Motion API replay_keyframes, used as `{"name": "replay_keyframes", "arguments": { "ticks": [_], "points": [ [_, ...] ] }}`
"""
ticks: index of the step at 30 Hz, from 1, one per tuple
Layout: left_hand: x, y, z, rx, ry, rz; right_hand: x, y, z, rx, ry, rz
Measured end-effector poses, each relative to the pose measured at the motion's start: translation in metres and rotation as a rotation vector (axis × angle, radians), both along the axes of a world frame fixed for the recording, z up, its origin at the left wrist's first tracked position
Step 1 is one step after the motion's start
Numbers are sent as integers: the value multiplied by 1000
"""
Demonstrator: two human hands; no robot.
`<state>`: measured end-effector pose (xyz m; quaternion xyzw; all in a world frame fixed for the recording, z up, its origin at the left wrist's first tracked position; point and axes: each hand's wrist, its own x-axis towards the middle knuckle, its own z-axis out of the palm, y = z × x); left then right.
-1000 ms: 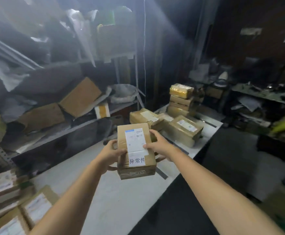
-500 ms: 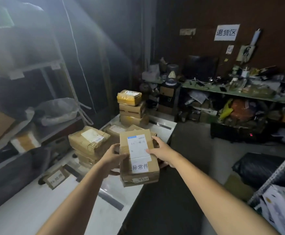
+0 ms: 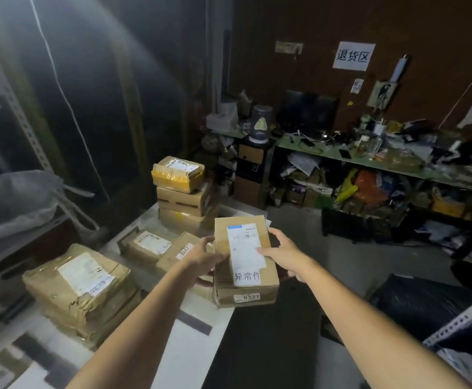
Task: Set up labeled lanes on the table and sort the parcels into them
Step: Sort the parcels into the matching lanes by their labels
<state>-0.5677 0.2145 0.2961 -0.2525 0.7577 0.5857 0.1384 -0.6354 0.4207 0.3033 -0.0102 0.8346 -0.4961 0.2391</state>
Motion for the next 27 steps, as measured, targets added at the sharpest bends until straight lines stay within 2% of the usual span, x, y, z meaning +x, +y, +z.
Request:
{"name": "replay_keyframes", "arguments": {
  "ticks": [6,10,14,19,27],
  "points": [
    [-85,15,-3,-13,-1,4,-93,14,-4,-15,22,44],
    [-140,28,-7,-53,-5,99,-169,17,-10,22,35,134],
    [-179,40,0,-7,-39,226,-232,13,-9,25,-6,248],
    [-220,22,37,-1,-15,377,-297,-21,24,3,26,391],
    [-277,-59,115,-111,68,468,-382,-113,111,-17,137,542]
  ]
}}
